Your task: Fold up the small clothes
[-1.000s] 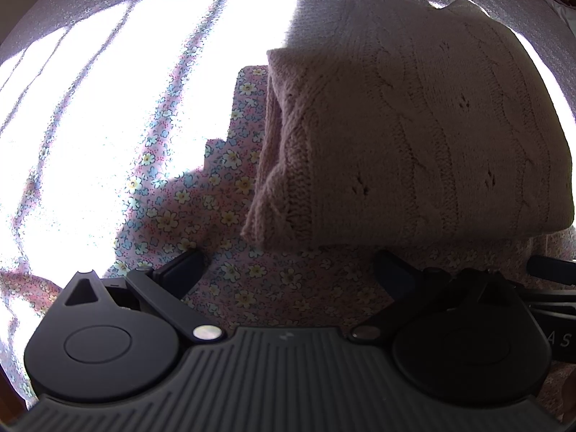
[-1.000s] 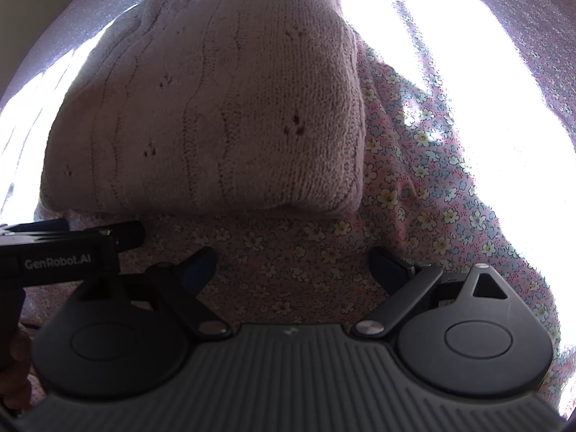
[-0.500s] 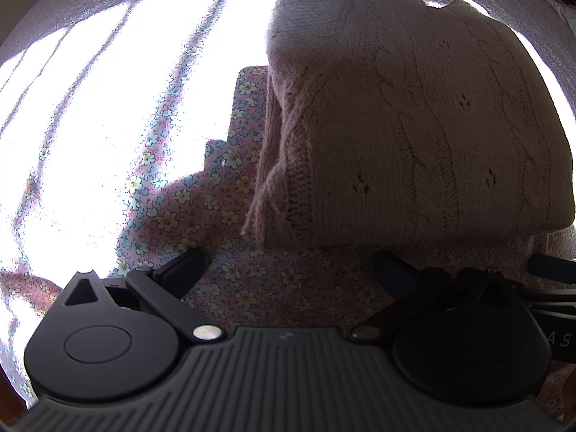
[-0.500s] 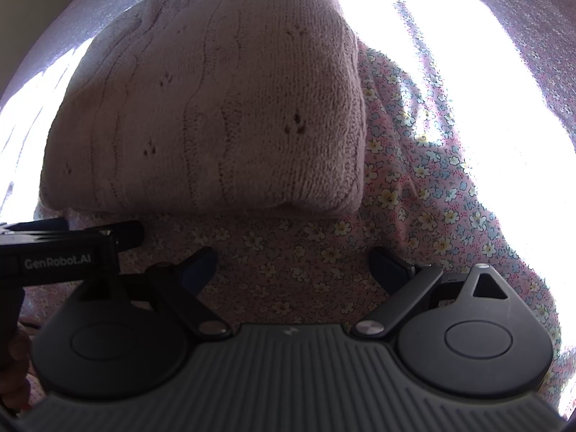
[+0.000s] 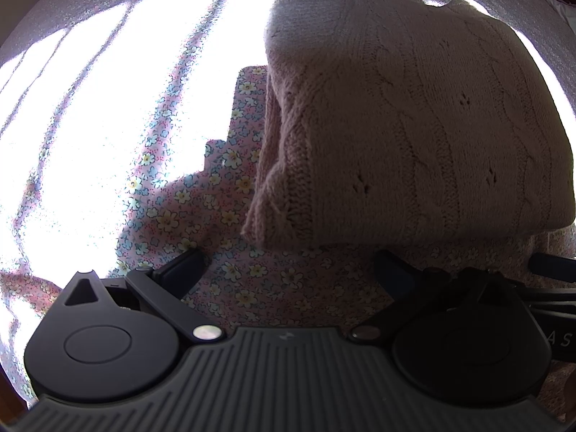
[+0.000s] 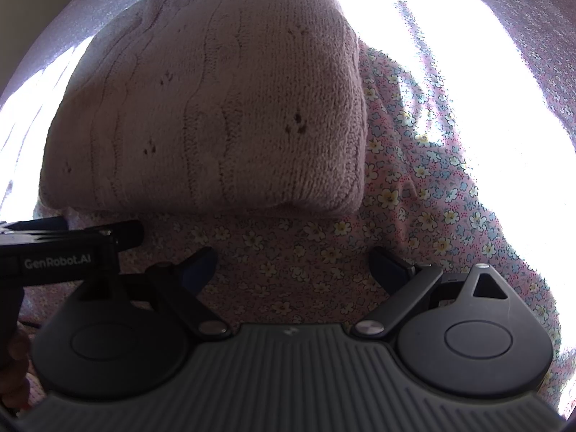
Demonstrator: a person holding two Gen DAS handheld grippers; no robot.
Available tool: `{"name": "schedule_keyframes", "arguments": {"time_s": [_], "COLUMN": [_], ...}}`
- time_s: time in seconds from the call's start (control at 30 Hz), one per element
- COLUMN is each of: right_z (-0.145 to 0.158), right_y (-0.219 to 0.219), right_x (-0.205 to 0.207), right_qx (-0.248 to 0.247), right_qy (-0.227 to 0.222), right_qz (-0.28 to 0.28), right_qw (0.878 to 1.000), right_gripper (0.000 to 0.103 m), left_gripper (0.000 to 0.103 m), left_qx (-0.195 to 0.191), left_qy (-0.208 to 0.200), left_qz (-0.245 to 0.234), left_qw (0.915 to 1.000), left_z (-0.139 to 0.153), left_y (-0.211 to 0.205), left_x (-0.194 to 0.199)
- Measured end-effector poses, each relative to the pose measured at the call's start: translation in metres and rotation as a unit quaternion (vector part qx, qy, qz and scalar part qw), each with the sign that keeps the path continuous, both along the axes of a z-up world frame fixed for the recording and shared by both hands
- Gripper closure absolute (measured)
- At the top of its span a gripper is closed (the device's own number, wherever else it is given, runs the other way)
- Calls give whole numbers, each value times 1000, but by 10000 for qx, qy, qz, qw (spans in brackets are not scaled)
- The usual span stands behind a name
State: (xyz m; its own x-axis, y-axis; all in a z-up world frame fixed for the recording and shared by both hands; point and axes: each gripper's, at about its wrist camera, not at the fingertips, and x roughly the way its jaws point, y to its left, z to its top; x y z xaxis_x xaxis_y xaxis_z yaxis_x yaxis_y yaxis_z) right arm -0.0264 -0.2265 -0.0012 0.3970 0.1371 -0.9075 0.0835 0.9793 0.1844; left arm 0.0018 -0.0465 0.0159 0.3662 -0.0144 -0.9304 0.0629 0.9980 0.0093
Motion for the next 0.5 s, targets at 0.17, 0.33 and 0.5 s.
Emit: {"name": "schedule_keyframes", "arguments": {"time_s": [0.17, 0.33, 0.5], "right_z": [1, 1, 1], "right_y": [1, 1, 2], "right_x": [1, 0, 1], "right_qx": [-3, -3, -5], "right_qy": [4, 6, 5], "right_qz": [2, -1, -2], "right_qw": [10000, 10000, 10000], "right_gripper": [8, 8, 8], "left_gripper": [0, 0, 0], "left_qx": [2, 5, 9], "left_qy": [1, 0, -1], "left_qz": [0, 0, -2], "left_qw": [10000, 10000, 10000], "left_z": [0, 0, 0], "left_y": [0, 0, 0], "left_x": [0, 0, 0]}}
